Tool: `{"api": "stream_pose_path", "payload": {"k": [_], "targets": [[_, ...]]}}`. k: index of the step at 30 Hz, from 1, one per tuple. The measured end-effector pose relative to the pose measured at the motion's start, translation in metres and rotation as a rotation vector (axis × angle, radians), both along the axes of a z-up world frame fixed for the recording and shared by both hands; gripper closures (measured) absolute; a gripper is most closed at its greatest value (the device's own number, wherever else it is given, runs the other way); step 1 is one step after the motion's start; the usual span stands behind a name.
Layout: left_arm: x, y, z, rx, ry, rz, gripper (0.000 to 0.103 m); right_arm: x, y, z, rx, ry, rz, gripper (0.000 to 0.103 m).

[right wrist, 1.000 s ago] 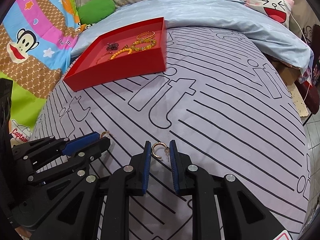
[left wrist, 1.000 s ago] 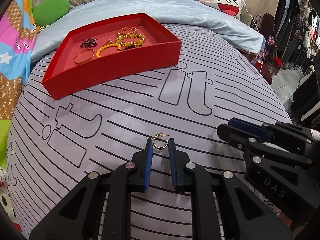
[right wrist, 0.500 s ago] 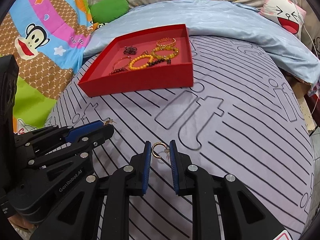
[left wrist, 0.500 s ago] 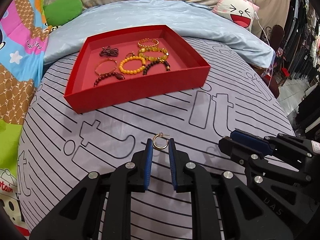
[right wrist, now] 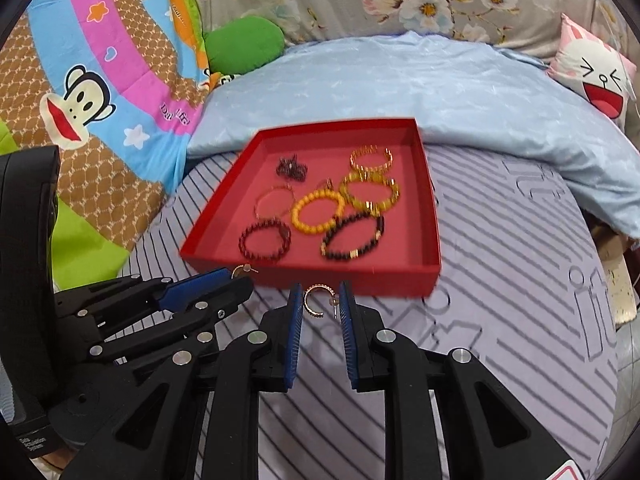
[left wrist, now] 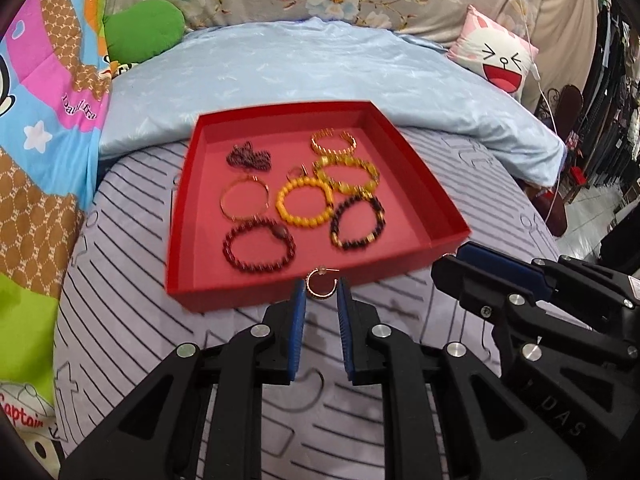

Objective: Organize jewelry
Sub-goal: 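Carry both gold hoops into the red tray, then open both grippers to release the hoops in the tray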

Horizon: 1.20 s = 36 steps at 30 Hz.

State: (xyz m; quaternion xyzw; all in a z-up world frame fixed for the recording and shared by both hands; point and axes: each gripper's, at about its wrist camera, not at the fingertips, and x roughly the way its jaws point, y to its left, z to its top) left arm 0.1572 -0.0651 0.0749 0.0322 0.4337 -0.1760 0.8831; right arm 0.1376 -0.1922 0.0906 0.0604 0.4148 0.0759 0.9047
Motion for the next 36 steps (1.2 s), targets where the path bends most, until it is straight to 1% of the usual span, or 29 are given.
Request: {"api": "stream_pose_path", "payload": {"k": [6, 10, 14, 17, 20, 27, 31, 36], "targets": [[0.045, 0.003, 0.007, -0.021, -0.018, 0.016, 0.087, 0.048, 0.001, 0.006, -0.030, -0.028, 0.005, 0.085], [0.080, 0.005, 0.006, -0.029, -0.019, 0.034, 0.087, 0.081, -0.004, 0.002, -0.022, -0.017, 0.000, 0.085], [0.108, 0.005, -0.002, -0.013, -0.015, 0.048, 0.087, 0.111, -0.008, -0.005, -0.018, 0.001, -0.008, 0.085], [0.129, 0.005, -0.011, -0.021, 0.010, 0.058, 0.087, 0.130, -0.009, -0.012, -0.009, 0.013, -0.012, 0.085], [0.143, 0.002, -0.021, -0.013, 0.027, 0.065, 0.087, 0.147, -0.005, -0.022, -0.024, 0.027, -0.009, 0.085], [0.163, -0.002, -0.038, 0.013, 0.061, 0.069, 0.087, 0.169, -0.004, -0.043, -0.044, 0.071, -0.001, 0.085], [0.167, 0.000, -0.042, -0.010, 0.085, 0.064, 0.087, 0.173, -0.005, -0.047, -0.043, 0.082, -0.002, 0.085], [0.166, -0.002, -0.044, 0.001, 0.089, 0.063, 0.087, 0.171, -0.003, -0.047, -0.052, 0.078, 0.002, 0.082]]}}
